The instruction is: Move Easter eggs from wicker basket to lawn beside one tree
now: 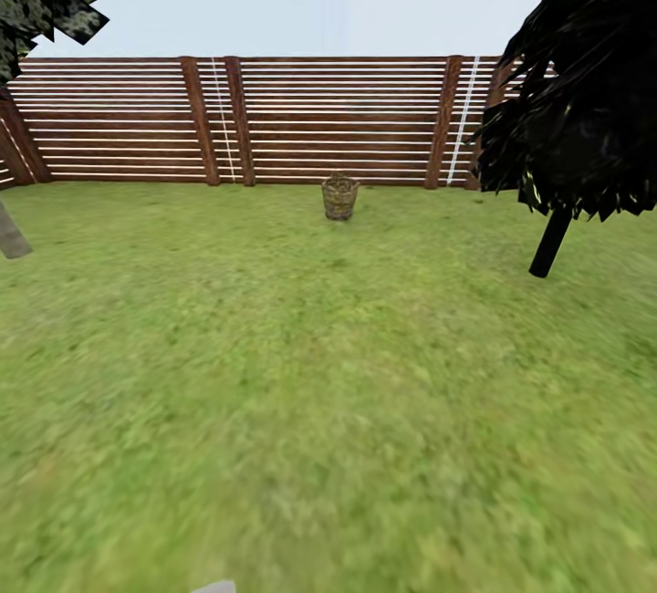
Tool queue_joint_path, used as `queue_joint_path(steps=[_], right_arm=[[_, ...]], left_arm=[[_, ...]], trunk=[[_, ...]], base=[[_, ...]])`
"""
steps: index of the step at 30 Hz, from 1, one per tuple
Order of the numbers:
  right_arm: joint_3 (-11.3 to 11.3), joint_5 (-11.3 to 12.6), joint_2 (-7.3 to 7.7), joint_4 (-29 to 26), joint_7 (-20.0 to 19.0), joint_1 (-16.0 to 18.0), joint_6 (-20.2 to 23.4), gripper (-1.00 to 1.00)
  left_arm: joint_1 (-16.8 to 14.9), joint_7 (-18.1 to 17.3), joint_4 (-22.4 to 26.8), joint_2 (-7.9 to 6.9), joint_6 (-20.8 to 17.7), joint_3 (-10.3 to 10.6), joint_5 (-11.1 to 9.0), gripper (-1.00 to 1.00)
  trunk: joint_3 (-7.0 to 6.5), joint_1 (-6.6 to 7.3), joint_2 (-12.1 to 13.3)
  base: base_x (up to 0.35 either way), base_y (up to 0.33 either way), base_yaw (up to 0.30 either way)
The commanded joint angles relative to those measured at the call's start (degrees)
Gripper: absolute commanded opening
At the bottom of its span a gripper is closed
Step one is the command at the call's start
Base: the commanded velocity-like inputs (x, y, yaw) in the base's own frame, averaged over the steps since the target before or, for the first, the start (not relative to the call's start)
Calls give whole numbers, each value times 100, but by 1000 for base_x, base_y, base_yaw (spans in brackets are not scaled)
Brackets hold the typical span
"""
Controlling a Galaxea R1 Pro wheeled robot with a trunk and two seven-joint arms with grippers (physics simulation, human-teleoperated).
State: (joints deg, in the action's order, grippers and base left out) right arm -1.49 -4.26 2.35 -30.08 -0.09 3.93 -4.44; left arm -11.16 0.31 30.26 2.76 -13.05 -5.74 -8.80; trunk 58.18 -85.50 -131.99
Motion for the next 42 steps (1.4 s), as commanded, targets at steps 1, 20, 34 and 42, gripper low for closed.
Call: queue_joint_path(steps=[1, 20, 34, 42], right_arm=[[-9, -45, 3, 2, -2, 2, -13, 100], [-9, -40, 3, 2, -2, 2, -13, 100], [-14, -27, -31, 6, -31, 2, -9, 100], [-17, -41, -31, 2, -27, 2, -12, 100]], left_arm=[[0, 4, 10, 5, -37, -25, -60, 100], [0, 4, 11, 5, -39, -29, -60, 100], [0, 8, 15, 14, -39, -24, -51, 100], [0, 13, 15, 14, -37, -24, -51, 100]], trunk=[[5, -2, -2], [5, -2, -2], [5, -2, -2], [5, -2, -2]], base=[[321, 0, 0], [321, 0, 0], [321, 0, 0], [321, 0, 0]])
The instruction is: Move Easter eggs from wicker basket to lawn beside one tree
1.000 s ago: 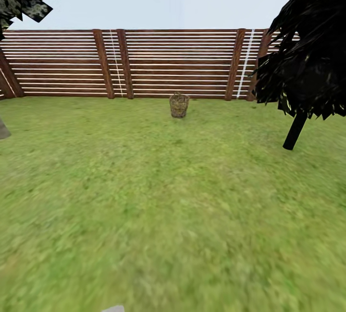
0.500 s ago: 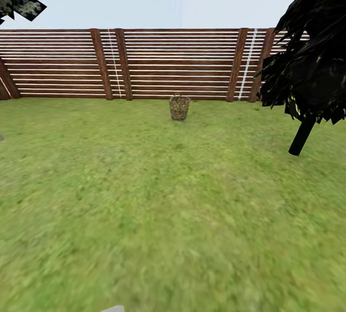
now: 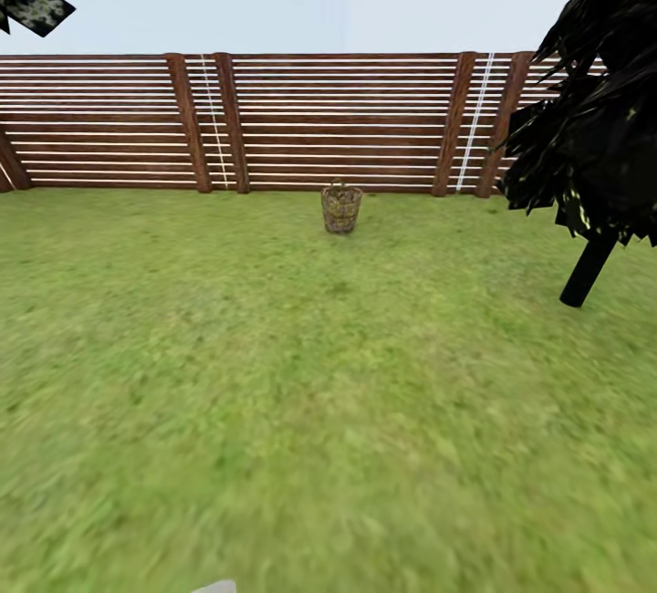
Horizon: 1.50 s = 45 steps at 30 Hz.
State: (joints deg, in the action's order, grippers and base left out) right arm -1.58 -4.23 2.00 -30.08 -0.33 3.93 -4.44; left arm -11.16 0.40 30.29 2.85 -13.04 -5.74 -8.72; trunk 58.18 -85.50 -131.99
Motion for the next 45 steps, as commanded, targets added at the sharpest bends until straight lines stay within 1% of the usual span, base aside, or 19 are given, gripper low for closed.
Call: queue_joint_path(steps=[1, 19, 36, 45], right_arm=[[-8, -44, 3, 2, -2, 2, -13, 100], [-7, -61, 32, 2, 0, 3, -13, 100], [-9, -52, 19, -7, -14, 3, -13, 100], [-8, -52, 25, -4, -9, 3, -13, 100]], left_arm=[[0, 4, 12, 5, -40, -23, -60, 100], [0, 4, 12, 5, -37, -23, -60, 100], [0, 2, 12, 5, -32, -23, -60, 100], [0, -3, 12, 5, -32, -25, -60, 100]], trunk=[[5, -2, -2], [5, -2, -2], [5, -2, -2], [5, -2, -2]], base=[[321, 0, 0], [321, 0, 0], [321, -1, 0], [306, -110, 0]])
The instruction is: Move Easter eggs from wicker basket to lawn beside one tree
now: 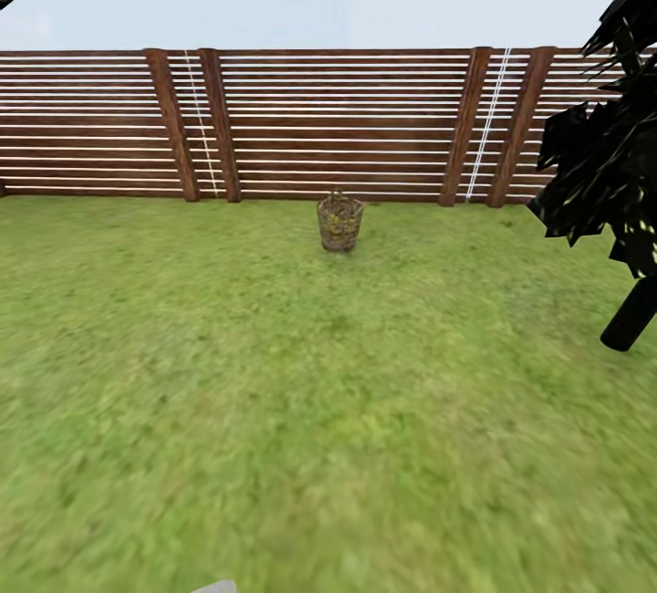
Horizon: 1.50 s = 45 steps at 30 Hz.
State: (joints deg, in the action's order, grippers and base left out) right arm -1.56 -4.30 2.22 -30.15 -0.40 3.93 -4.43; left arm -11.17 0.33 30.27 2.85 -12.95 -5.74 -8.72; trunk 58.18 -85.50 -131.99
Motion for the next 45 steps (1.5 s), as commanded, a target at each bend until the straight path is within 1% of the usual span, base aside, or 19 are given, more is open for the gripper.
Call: queue_joint_path(steps=[1, 5, 12, 13, 14, 17, 24, 31, 45], right_arm=[[-10, -45, 5, 6, -3, 3, -12, 100], [-10, -45, 6, 9, 4, 3, -12, 100], [-41, -86, 32, 12, -3, 3, -24, 100], [-87, -125, 32, 65, -38, 3, -30, 100], [-198, -183, 33, 229, -114, 3, -55, 100], [-294, -240, 2, 684, -170, 3, -90, 100], [-285, -212, -10, 726, -171, 3, -101, 100], [-250, -195, -6, 698, -171, 3, -99, 100], [-241, -189, -2, 583, -153, 3, -101, 100]], left_arm=[[0, 3, 14, 5, -41, -24, -60, 100], [2, 3, 14, 5, -41, -24, -60, 100], [0, -25, 22, 0, -33, -32, -61, 100], [0, -31, 22, -1, -33, -32, -61, 100], [0, -38, 22, -3, -32, -32, -63, 100], [1, -51, 16, -16, -32, -25, -68, 100], [1, -59, 4, -13, -38, -23, -63, 100], [0, -59, -234, -4, -33, -15, -51, 100], [2, -60, -251, 5, -41, -14, -51, 100]], trunk=[[5, -2, -2], [5, -2, -2], [5, -2, -2], [5, -2, -2], [5, -2, -2], [5, -2, -2], [5, -2, -2], [5, -2, -2], [5, -2, -2]], base=[[275, -165, 0], [216, -168, 0], [36, -33, 0], [2, -2, 0], [0, 0, 0], [0, 0, 0], [83, 0, 0], [301, 0, 0], [318, 0, 0]])
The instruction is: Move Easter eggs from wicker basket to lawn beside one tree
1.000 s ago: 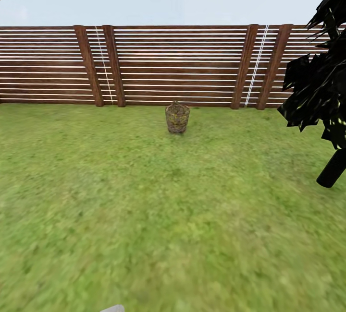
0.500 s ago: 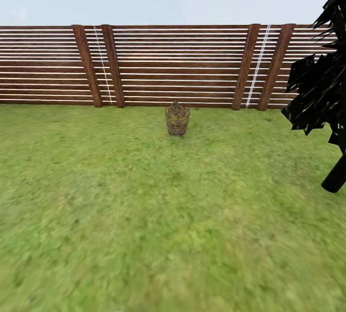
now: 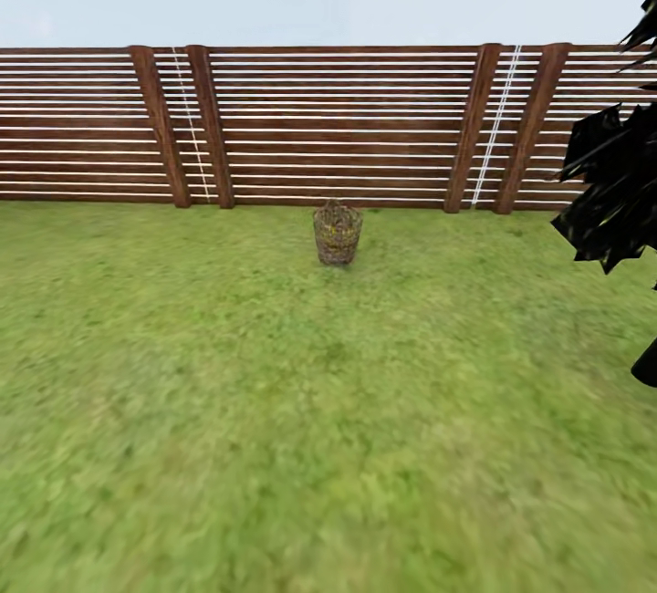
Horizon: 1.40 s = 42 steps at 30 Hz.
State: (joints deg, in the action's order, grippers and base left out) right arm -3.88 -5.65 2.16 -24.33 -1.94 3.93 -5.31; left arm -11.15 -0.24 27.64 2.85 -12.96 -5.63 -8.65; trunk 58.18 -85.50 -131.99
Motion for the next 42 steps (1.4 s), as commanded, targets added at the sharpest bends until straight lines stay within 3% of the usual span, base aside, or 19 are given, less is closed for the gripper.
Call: queue_joint_path(steps=[1, 12, 42], right_arm=[[-9, -54, 3, -60, -1, 2, -10, 100], [-7, -50, 19, -559, -8, 2, 20, 100], [10, -24, 13, -475, 1, 2, 13, 100]], left_arm=[[0, -4, 12, 5, -39, -26, -57, 100], [-1, -2, 17, 5, -39, -26, -57, 100], [-2, -2, 22, 12, -39, -26, -57, 100]], trunk=[[5, -2, -2], [5, -2, -2], [5, -2, -2]], base=[[318, 0, 0], [318, 0, 0], [320, -1, 0]])
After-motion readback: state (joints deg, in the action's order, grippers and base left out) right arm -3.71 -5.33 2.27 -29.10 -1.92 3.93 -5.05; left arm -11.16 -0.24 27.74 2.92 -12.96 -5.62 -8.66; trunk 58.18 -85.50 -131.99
